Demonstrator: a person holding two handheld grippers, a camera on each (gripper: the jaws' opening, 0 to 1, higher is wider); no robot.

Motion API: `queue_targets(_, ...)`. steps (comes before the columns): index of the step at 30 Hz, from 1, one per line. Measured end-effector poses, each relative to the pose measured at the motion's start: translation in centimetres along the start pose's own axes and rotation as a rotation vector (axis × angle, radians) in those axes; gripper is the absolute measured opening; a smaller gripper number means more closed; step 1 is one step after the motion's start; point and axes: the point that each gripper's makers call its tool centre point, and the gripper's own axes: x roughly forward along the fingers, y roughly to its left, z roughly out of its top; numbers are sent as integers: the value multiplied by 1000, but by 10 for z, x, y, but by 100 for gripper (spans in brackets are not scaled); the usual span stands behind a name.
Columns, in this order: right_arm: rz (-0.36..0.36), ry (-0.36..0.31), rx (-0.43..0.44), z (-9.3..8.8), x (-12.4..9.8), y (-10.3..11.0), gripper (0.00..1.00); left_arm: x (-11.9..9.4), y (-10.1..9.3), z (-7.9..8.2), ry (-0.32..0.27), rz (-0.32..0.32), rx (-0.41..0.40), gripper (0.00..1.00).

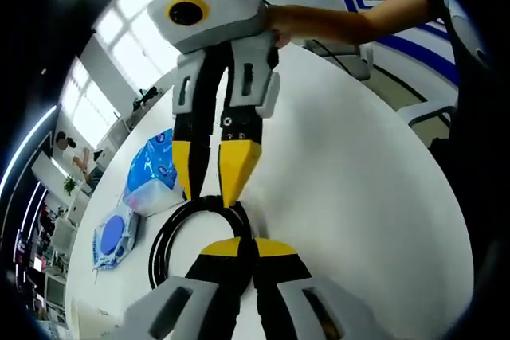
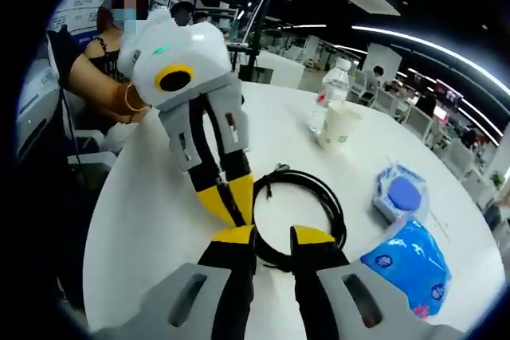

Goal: Arrange the tabletop items into an orderly group along one side of the table until the central work area is clear of visible clutter.

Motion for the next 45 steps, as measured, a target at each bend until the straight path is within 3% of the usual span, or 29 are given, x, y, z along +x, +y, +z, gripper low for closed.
queue_targets(9,-75,71,-15,7,32,-41,15,0,-2,-1,-2,-10,-8,2)
queue_targets(19,-54,146,34,-17,71,-57,13,0,-3,-1,-4,-19,-7,2)
queue_targets(27,-29,145,35,-21,74,-52,4,1,-3,0,-11,-22,-10,2)
queue_targets(45,-33,157,7,-14,56,-49,4,-3,-10,7,-34,-33,-11,2)
